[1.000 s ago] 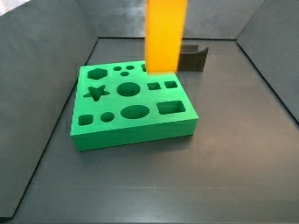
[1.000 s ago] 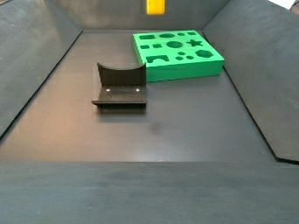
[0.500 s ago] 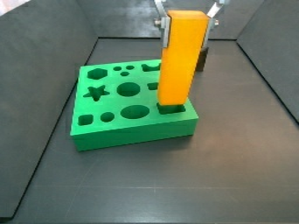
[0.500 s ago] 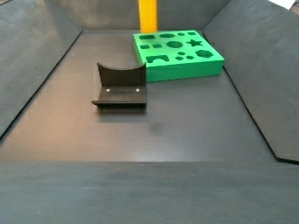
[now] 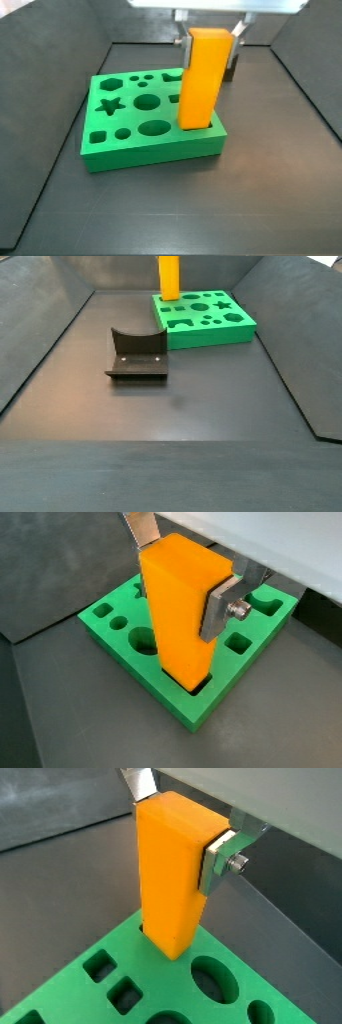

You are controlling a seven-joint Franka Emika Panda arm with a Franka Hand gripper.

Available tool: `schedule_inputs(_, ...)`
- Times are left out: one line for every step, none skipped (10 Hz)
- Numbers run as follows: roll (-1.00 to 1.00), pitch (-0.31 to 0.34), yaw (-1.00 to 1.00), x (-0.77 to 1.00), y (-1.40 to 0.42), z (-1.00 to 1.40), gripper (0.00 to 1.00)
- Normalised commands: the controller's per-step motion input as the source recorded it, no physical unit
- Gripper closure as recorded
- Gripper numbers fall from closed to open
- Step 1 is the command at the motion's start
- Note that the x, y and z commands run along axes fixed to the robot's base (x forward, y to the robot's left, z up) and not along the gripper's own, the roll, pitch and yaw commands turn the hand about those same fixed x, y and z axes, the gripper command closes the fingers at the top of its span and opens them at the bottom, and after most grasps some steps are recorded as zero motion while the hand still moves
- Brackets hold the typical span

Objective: Insert the rectangle object.

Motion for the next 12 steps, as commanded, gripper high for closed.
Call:
schedule_inputs(0.0, 0.029, 0.09, 0.17, 0.0, -0.55, 1.0)
schedule_inputs(0.0, 0.026, 0.06, 0.21, -0.01, -0.57, 1.0)
schedule_inputs(0.07, 0.0, 0.11, 0.18, -0.07, -0.65, 1.0)
schedule_inputs(0.16, 0.011, 0.2, 0.24, -0.18, -0.65, 1.0)
schedule_inputs(0.15, 0.001, 0.17, 0.17, -0.16, -0.62, 1.0)
schedule_inputs(0.15, 0.0, 0.17, 0.0, -0.1, -0.53, 1.0)
schedule_inputs(0.18, -0.046, 0.17, -0.09, -0.05, -0.39, 1.0)
schedule_inputs(0.05, -0.154, 0.07, -0.38, -0.04, -0.13, 1.0)
schedule_inputs(0.5, -0.093, 0.48, 0.0, 0.0, -0.01, 1.0)
schedule_inputs(0.5, -0.011, 0.51, 0.0, 0.0, 0.0, 1.0)
schedule_inputs(0.38, -0.109, 0.24, -0.28, -0.12, -0.17, 1.0)
schedule_inputs(-0.04, -0.027, 0.0, 0.0, 0.03, 0.0, 1.0)
